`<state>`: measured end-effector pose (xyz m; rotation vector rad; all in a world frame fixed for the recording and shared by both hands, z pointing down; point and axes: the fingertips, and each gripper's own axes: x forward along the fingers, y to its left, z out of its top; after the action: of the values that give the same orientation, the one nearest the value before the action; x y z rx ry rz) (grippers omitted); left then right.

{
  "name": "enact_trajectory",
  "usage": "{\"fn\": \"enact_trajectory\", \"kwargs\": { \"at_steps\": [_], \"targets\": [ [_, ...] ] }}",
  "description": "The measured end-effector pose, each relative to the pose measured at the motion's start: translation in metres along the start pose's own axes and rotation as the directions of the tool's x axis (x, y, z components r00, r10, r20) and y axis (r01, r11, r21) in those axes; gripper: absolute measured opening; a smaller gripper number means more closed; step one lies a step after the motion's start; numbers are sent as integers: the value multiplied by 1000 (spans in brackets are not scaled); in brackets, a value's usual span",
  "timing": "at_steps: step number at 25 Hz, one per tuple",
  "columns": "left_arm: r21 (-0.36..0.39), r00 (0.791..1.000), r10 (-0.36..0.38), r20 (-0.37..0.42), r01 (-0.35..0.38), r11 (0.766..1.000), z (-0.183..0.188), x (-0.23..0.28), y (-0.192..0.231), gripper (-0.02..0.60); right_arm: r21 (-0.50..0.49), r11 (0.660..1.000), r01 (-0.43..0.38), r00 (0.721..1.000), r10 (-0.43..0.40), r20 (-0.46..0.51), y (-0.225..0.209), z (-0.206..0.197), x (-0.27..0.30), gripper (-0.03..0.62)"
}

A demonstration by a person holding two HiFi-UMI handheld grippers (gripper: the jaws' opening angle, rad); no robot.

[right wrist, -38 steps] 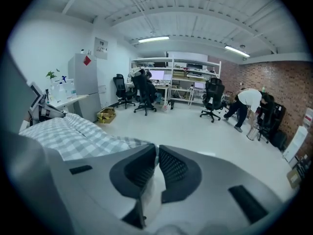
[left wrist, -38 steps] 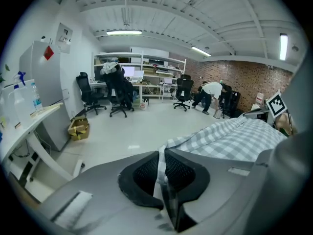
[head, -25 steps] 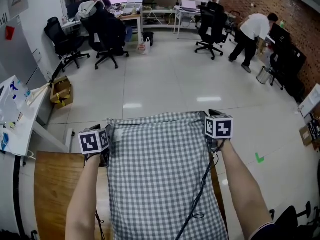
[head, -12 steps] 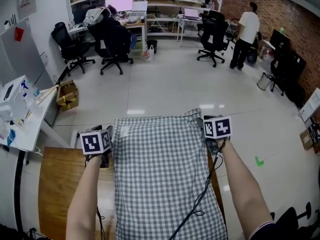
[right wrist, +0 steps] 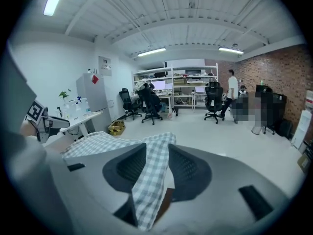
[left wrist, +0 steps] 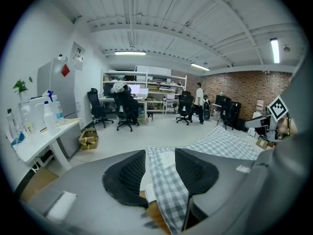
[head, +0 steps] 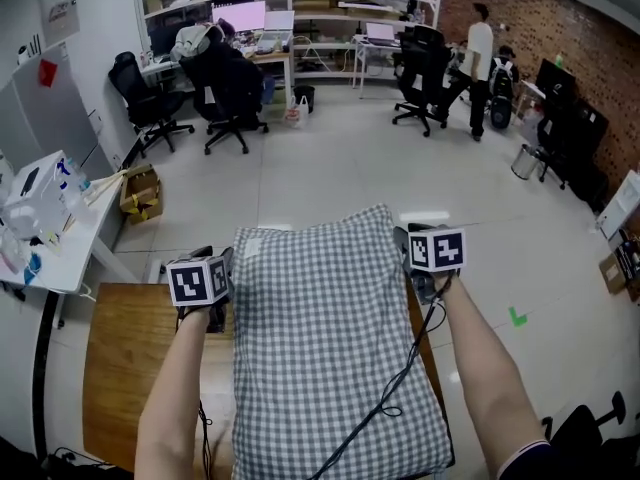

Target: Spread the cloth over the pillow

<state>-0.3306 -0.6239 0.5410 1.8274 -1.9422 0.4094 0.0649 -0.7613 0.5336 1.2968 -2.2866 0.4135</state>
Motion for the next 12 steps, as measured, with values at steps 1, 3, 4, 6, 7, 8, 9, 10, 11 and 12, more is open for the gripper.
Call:
{"fn": "enact_trajectory", "kwargs": {
  "at_steps": [1, 3, 4, 6, 7, 8, 9, 10, 11, 12],
  "targets": [
    [5, 1000, -5, 5, 5, 1000, 1, -10, -6, 186, 3, 1000, -4, 1000, 4, 10, 4, 0, -11, 153],
    [16, 1000, -15, 26, 14, 1000, 5, -35, -19, 186, 7, 1000, -16, 999, 16, 34, 13, 1, -36, 153],
    [22, 999, -21, 40, 20, 1000, 8, -49, -25, 186, 9, 1000, -24, 998, 23, 52, 18, 3, -51, 153],
    [28, 997, -36, 70, 34, 999, 14, -79, -39, 185, 10, 999, -43, 994, 42, 100, 33, 12, -84, 151],
    [31, 995, -44, 86, 42, 999, 17, -95, -46, 184, 10, 999, -53, 990, 51, 129, 40, 17, -102, 148],
    [36, 993, -53, 103, 49, 998, 19, -112, -53, 184, 9, 998, -60, 986, 58, 159, 47, 21, -121, 136],
    [41, 991, -62, 120, 57, 998, 21, -129, -60, 181, 6, 998, -61, 980, 59, 188, 53, 24, -140, 107],
    [46, 988, -72, 137, 66, 997, 22, -146, -69, 181, 3, 998, -59, 975, 57, 214, 58, 27, -159, 107],
    [51, 985, -83, 152, 76, 996, 22, -162, -77, 179, -1, 998, -58, 970, 56, 236, 62, 29, -177, 103],
    [58, 982, -94, 165, 86, 995, 22, -178, -86, 178, -6, 998, -58, 965, 58, 255, 67, 29, -193, 94]
  ]
}}
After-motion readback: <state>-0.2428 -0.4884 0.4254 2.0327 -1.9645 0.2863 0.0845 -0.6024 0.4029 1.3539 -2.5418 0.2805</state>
